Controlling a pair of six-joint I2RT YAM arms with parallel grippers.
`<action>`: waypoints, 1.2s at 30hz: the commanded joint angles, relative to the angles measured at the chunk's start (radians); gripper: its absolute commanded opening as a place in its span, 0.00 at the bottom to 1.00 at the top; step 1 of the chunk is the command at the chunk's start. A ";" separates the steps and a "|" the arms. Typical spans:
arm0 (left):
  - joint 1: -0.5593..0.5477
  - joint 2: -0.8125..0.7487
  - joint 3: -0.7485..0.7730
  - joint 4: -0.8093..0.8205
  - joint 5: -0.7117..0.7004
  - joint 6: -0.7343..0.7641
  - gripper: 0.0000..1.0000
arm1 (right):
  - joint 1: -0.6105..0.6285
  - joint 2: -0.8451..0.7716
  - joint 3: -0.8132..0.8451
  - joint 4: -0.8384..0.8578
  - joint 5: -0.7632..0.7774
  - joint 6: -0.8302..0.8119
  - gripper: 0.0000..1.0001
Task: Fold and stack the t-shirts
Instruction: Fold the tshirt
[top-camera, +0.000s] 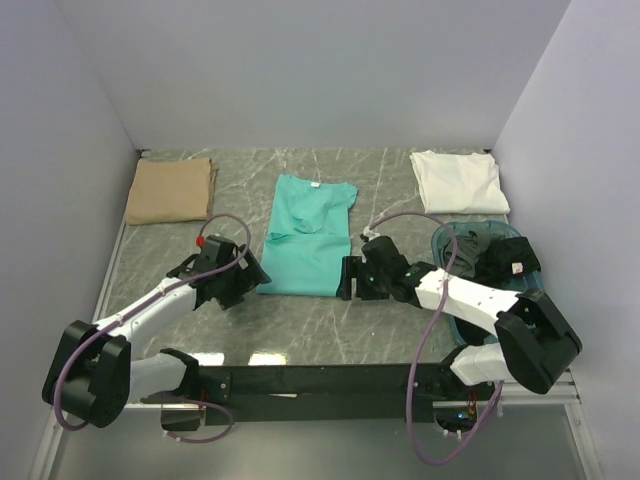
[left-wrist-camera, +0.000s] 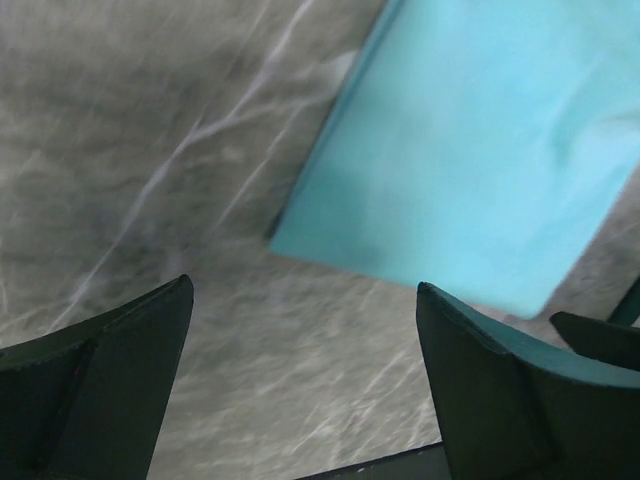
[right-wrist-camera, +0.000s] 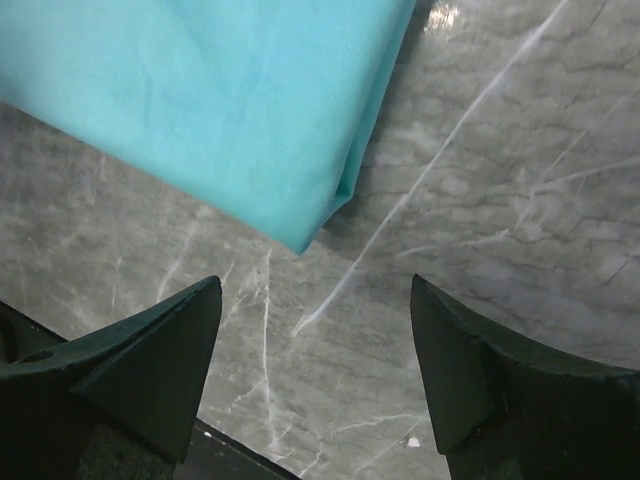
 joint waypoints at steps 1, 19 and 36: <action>-0.006 -0.020 -0.046 0.050 0.040 -0.024 0.97 | 0.012 -0.019 -0.016 0.090 -0.004 0.054 0.82; -0.018 0.181 -0.046 0.122 0.034 -0.016 0.44 | 0.012 0.163 -0.007 0.152 -0.023 0.071 0.40; -0.032 0.138 -0.084 0.099 0.022 -0.016 0.01 | 0.067 0.110 -0.019 0.080 -0.018 0.065 0.06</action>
